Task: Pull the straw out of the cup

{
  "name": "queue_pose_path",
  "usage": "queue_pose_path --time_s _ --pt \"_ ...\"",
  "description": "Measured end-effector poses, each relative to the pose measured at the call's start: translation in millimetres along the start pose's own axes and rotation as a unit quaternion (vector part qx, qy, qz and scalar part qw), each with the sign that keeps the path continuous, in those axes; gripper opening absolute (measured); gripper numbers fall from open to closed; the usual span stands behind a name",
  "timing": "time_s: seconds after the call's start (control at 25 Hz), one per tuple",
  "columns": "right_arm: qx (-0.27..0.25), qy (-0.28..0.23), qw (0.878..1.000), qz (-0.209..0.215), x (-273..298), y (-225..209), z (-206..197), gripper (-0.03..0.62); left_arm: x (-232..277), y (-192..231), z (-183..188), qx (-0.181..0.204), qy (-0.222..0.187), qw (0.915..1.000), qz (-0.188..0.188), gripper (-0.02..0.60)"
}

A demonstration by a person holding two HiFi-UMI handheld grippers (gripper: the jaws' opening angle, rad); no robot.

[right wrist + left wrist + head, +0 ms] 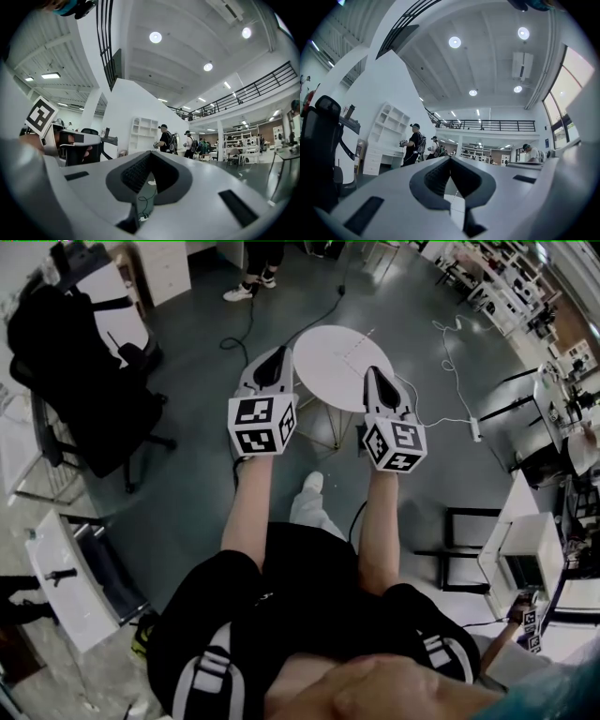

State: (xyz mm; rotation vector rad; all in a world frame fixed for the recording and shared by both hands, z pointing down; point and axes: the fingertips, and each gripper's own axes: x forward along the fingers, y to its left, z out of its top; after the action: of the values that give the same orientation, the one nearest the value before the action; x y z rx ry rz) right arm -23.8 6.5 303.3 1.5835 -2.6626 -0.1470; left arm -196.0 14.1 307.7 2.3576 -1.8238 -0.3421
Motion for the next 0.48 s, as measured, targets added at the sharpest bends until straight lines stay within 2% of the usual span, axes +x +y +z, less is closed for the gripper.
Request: queue_pose_path --time_s 0.12,0.24,0.4,0.48 --pt "0.0 -0.021 1.0 0.008 17.5 -16.7 15.1 0.017 13.6 -2.8 9.2 0.008 -0.01 0.9999 0.005 0.009" --pt "0.023 -0.036 0.999 0.008 38.5 -28.3 22.4 0.015 26.9 -3.5 10.5 0.034 0.009 0.9994 0.005 0.009" --pt "0.04 -0.036 0.998 0.029 56.8 -21.2 10.3 0.017 31.0 -14.5 0.0 0.025 0.019 0.9993 -0.02 0.009" --pt "0.037 -0.033 0.998 0.045 70.3 -13.8 0.5 0.017 45.2 -13.6 -8.2 0.04 0.028 0.9985 -0.024 0.009"
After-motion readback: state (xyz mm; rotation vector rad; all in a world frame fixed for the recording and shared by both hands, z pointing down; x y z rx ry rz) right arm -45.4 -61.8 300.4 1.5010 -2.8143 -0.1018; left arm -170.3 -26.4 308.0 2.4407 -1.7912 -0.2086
